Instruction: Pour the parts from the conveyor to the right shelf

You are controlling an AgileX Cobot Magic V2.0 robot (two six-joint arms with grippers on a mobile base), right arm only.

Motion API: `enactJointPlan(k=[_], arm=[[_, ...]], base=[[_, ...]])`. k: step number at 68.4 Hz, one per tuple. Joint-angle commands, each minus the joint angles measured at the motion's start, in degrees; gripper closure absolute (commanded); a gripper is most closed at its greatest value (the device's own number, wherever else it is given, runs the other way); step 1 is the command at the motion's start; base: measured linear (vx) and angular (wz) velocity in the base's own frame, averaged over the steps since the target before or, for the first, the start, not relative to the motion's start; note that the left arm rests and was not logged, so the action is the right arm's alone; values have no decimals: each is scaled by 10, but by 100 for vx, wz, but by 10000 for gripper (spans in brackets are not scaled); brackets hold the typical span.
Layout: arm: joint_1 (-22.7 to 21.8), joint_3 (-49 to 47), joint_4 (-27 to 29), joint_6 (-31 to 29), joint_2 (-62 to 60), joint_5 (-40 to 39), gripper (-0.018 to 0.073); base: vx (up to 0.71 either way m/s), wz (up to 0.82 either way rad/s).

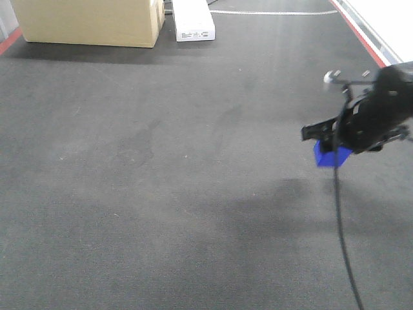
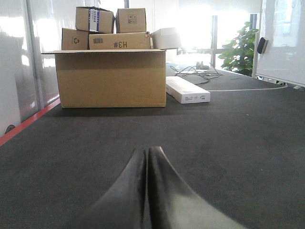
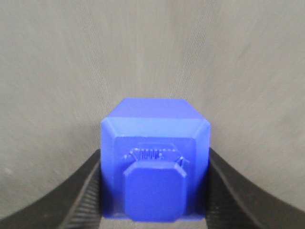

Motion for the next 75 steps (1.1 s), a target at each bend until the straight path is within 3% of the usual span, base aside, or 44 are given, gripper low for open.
enactJointPlan(k=[1,26,75], arm=[[-4,32,-18,-6,-87,-83,508],[-4,233,-22,-9,-362,-236,502],[-4,502,-18,-60,-856,-240,499]], base=[[0,0],[0,0],[0,0]])
